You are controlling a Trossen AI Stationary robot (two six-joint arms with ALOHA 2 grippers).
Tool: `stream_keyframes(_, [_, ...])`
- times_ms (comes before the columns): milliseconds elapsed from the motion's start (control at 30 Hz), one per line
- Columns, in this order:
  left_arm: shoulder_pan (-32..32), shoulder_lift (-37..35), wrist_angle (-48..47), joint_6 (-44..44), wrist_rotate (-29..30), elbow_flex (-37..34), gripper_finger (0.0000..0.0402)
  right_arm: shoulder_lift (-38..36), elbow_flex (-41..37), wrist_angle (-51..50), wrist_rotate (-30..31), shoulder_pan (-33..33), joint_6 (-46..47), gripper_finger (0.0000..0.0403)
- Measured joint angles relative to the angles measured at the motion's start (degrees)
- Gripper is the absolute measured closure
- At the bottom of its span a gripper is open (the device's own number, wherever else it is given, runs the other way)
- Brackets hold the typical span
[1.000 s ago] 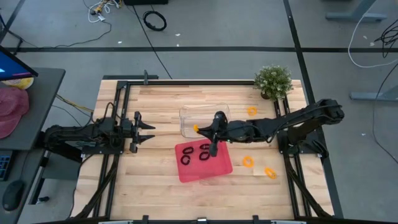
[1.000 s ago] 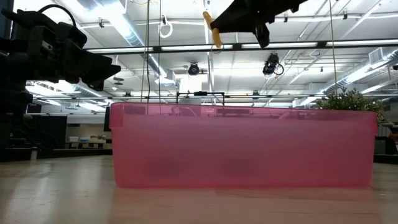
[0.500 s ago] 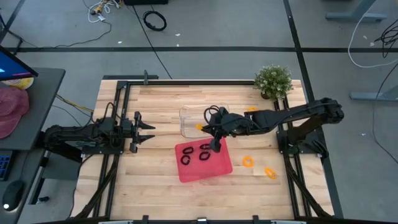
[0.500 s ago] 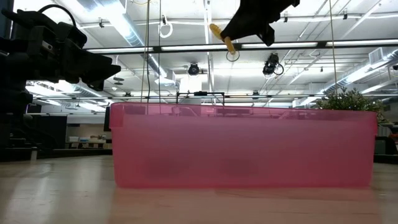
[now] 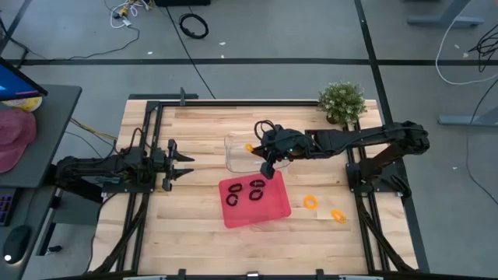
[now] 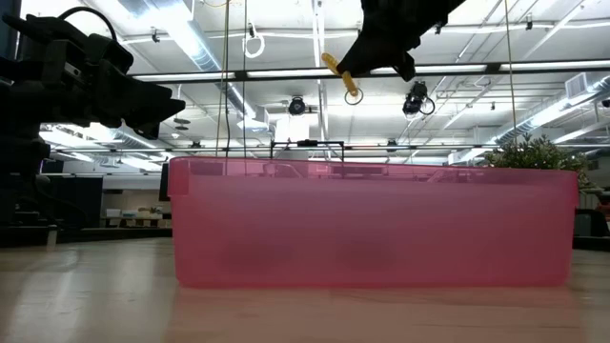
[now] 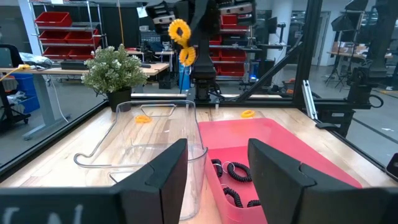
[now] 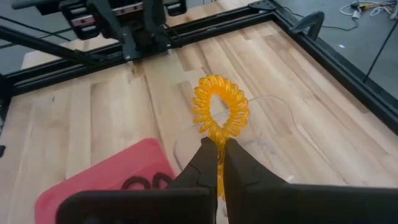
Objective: Sort spring keychains
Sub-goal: Put the yellow spring keychain into the transparent bin
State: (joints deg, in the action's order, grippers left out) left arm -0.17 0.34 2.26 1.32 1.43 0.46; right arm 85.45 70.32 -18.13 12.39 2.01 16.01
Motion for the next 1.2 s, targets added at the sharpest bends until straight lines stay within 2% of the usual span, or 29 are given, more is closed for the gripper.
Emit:
stream_keyframes(867, [-0.02, 0.00, 0.00, 0.00, 0.00, -0.02, 0.0229, 0.00, -0.02, 1.19, -3.01, -8.78, -0.84, 0.0403])
stream_keyframes(1200, [0.00, 0.00, 0.00, 0.00, 0.00, 0.01, 0.0229, 0.00, -0.02, 2.27, -4.78, -9.57, -0.88, 0.0403])
